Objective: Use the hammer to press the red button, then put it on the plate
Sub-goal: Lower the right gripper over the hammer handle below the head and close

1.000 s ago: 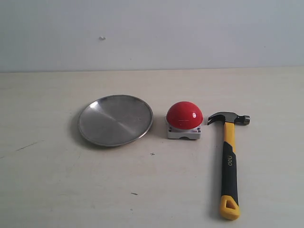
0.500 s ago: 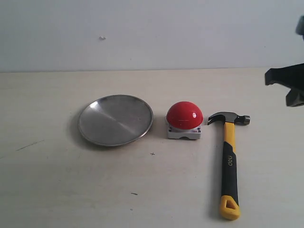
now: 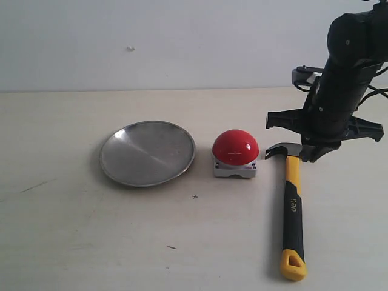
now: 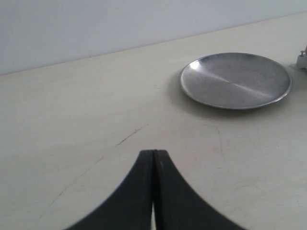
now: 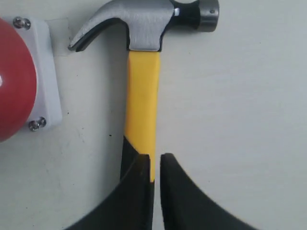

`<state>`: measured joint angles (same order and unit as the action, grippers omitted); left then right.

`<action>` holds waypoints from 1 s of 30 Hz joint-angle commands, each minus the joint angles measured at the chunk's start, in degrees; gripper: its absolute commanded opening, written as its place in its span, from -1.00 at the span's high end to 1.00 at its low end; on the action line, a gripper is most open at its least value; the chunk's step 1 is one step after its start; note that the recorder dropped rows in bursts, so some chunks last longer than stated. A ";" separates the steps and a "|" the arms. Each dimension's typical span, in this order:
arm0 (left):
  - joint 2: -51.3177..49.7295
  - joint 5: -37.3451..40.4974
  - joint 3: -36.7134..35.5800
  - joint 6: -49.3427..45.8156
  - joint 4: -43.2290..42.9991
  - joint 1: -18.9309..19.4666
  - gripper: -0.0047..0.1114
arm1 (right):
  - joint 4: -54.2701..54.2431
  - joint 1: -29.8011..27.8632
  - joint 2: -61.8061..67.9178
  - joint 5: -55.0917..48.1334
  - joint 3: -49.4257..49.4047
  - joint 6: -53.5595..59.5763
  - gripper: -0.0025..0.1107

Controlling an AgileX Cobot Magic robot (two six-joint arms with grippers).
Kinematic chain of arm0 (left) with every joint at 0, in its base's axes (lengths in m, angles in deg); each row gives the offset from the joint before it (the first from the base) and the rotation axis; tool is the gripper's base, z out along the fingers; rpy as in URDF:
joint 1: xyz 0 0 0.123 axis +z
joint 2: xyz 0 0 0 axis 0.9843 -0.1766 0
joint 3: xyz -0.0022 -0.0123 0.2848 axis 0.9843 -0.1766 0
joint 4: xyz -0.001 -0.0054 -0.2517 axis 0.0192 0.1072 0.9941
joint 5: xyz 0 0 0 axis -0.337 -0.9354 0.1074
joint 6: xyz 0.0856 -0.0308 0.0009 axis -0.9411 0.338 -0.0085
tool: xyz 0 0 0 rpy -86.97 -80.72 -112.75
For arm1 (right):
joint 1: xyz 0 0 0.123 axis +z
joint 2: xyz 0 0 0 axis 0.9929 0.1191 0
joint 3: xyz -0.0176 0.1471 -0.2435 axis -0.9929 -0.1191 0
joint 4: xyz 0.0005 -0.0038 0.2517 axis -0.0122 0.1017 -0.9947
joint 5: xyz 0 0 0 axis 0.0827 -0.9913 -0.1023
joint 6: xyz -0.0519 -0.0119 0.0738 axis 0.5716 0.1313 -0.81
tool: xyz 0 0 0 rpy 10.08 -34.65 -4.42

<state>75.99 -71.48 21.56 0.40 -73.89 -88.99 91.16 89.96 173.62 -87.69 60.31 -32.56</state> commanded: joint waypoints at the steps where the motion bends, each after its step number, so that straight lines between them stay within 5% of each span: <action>1: 0.30 -0.04 -0.01 0.33 -0.04 0.13 0.92 | 0.16 0.05 3.48 1.12 1.78 -0.32 0.44; 7: 0.30 -0.04 -0.01 0.33 -0.04 0.13 0.92 | -2.36 -2.22 5.88 2.45 2.42 -0.21 -0.06; 30: 0.30 -0.04 -0.01 0.33 -0.04 0.13 0.92 | -3.73 -3.51 14.82 1.32 8.81 1.32 -0.04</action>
<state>75.99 -71.48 21.56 0.40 -73.89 -88.99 87.64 86.53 187.85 -86.38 67.87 -31.78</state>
